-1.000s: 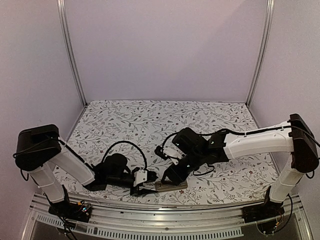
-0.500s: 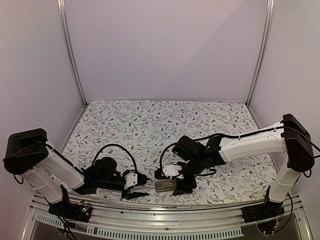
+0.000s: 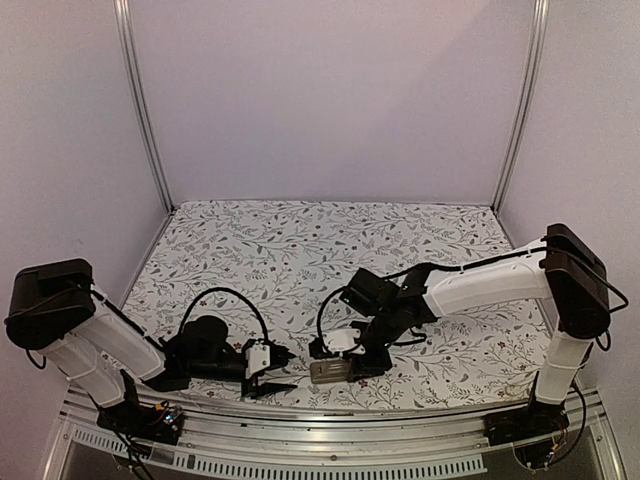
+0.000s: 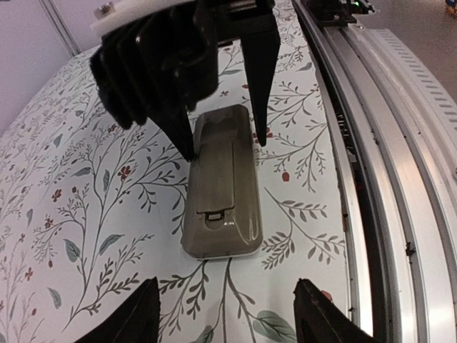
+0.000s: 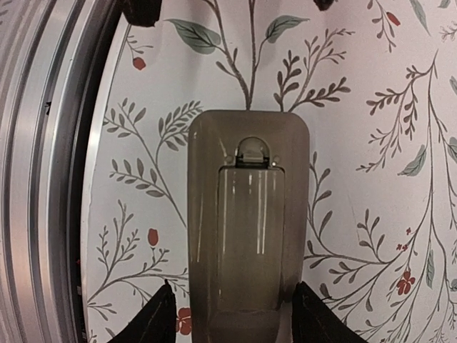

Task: Load the batteries into the remote control
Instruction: Press the battery cover on the remote control.

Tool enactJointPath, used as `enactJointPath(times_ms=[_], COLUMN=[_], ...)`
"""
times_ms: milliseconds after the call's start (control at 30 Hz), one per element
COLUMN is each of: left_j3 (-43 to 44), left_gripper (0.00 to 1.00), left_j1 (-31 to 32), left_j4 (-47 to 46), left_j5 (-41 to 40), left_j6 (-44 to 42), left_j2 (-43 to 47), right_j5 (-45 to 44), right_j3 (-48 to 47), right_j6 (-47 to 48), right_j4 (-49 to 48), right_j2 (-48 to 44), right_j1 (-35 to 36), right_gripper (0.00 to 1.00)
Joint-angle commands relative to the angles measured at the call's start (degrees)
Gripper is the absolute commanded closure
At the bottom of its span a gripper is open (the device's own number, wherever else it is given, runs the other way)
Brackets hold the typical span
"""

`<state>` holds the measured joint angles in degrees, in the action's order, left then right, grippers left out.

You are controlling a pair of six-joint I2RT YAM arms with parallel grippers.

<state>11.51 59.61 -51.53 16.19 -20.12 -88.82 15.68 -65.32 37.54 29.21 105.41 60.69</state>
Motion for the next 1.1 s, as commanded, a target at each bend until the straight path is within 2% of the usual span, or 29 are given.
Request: enactJointPath(times_ms=[0,100,467,1067], left_j3=[-0.7,-0.8,-0.7,-0.2], left_gripper=[0.36,0.36,0.36,0.36], left_j1=[-0.1,-0.1,-0.1,-0.2], left_j4=[-1.8,-1.8,-1.4,-1.0], left_j5=[0.3,0.3,0.3,0.6], left_j6=[0.8,0.7,0.8,0.4], left_j2=[0.2,0.3,0.3,0.1], right_j5=[1.8,1.2,1.0,2.4], right_j3=[-1.9,-2.4,-4.0,-4.5], right_j6=[0.9,0.5,-0.9,-2.2], right_j4=[1.5,1.7,3.2,4.5], right_j2=[1.6,2.3,1.9,-1.7], right_j1=[-0.1,-0.1,-0.1,-0.1], right_gripper=[0.48,0.57,0.73,0.81])
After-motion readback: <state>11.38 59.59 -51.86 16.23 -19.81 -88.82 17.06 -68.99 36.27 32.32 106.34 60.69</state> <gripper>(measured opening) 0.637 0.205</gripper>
